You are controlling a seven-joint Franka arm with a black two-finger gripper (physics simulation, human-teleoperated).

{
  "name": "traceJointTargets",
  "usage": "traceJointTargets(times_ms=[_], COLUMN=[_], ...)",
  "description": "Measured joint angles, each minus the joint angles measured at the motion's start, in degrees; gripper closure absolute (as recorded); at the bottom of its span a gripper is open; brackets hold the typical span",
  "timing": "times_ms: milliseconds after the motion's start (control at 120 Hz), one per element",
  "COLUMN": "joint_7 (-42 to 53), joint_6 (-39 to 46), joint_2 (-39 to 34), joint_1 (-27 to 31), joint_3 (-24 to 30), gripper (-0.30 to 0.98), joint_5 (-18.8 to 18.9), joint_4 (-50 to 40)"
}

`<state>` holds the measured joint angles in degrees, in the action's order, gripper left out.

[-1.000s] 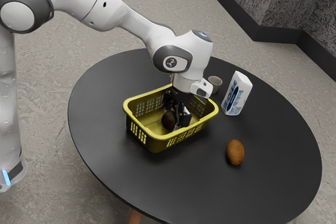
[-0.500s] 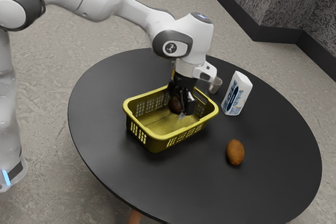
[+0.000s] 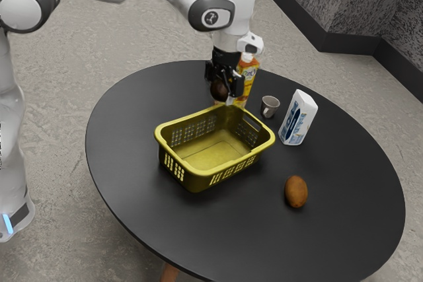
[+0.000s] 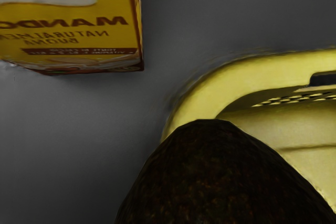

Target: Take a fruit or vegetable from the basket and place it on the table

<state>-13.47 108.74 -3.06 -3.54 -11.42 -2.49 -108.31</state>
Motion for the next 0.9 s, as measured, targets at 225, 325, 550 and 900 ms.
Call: traceJointTargets(times_ms=[225,325,550,900], joint_7=[1.7,2.5,4.0,6.1], joint_6=[-1.4,-1.6,-1.8,-1.8], joint_2=[-0.2,0.1,0.5,0.4], joint_1=[12.6,11.5,6.2,9.6], joint_3=[-2.3,-2.2,-2.2,-2.2], gripper=[0.5,0.49,0.25,0.02], joint_5=[-2.0,-2.7,-3.6,-4.3], joint_4=[1.1,1.0,0.9,0.9])
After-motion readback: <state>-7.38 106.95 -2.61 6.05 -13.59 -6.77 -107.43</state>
